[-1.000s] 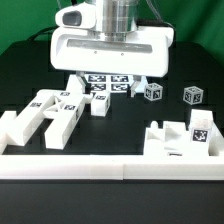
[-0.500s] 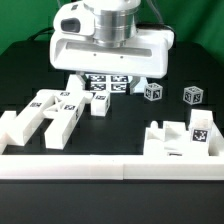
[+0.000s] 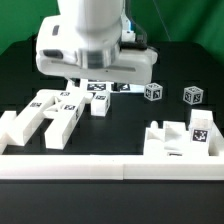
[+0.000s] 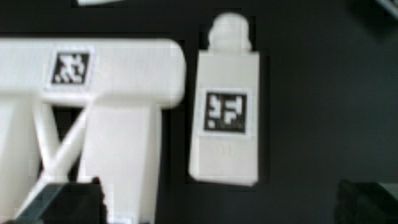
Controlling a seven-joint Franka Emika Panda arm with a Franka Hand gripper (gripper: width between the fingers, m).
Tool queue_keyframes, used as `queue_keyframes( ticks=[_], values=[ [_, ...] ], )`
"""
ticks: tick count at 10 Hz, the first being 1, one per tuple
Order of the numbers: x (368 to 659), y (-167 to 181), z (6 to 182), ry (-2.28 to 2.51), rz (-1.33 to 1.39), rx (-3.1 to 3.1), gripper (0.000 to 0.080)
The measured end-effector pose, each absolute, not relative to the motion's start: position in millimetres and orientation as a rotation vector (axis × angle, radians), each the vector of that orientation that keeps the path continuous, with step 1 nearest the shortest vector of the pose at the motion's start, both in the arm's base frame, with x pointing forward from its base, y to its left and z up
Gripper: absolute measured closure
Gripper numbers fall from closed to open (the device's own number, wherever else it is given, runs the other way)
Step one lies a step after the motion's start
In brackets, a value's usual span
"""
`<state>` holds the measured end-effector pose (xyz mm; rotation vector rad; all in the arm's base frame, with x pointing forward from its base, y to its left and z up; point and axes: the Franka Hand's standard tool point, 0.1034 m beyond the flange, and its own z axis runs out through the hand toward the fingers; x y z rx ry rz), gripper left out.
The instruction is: Assemble chair
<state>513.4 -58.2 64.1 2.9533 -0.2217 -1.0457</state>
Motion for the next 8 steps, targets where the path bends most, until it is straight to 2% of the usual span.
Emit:
queue_keyframes(
  ticks=[3,8],
  values=[
    [512,-64,58.7,0.015,-1.328,2.929,0.0151],
    [513,-64,49.6,-0.022,-1.342,2.904,0.0151]
  ],
)
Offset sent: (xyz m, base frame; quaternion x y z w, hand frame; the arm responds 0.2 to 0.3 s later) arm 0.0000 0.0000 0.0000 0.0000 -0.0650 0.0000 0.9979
